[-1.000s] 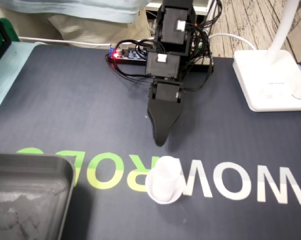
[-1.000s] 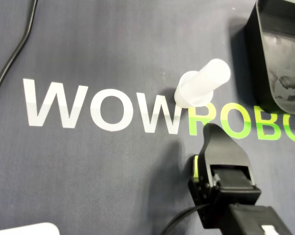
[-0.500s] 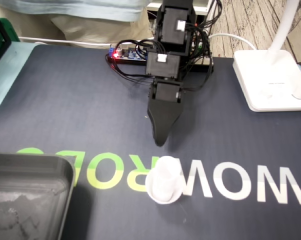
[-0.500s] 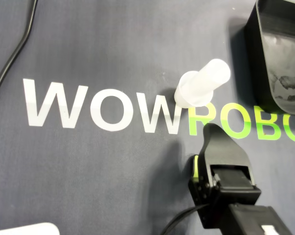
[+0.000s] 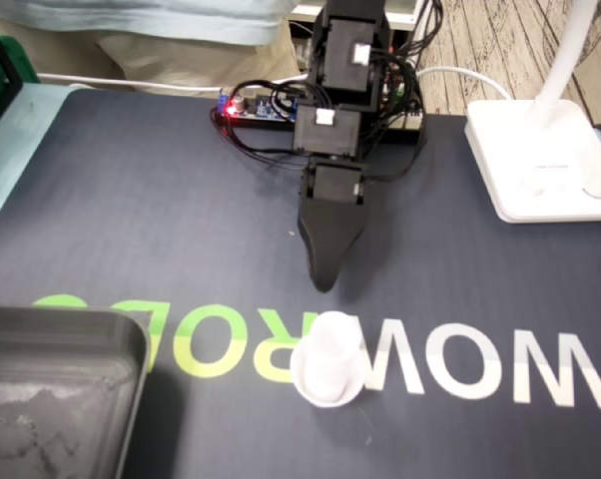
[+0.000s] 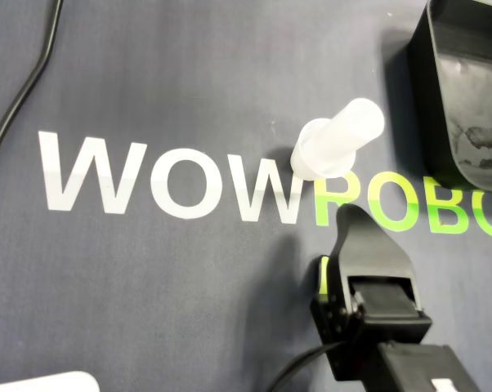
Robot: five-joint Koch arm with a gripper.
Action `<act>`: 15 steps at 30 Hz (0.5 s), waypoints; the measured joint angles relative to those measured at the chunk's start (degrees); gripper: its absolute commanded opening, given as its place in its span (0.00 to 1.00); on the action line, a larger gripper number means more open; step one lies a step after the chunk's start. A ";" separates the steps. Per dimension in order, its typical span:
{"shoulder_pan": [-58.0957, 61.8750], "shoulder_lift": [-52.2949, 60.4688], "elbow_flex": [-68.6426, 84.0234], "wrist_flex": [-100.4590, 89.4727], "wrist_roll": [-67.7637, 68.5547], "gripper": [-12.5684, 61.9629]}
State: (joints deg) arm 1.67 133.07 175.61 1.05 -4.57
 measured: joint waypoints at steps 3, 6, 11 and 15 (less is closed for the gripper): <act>0.00 0.00 -0.62 0.00 -0.09 0.62; -0.18 0.00 -1.49 0.00 -1.58 0.62; 0.35 0.00 -8.88 1.58 -5.19 0.62; 0.09 0.00 -14.68 3.69 -7.12 0.62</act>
State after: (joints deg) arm 1.76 133.07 160.93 4.75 -11.69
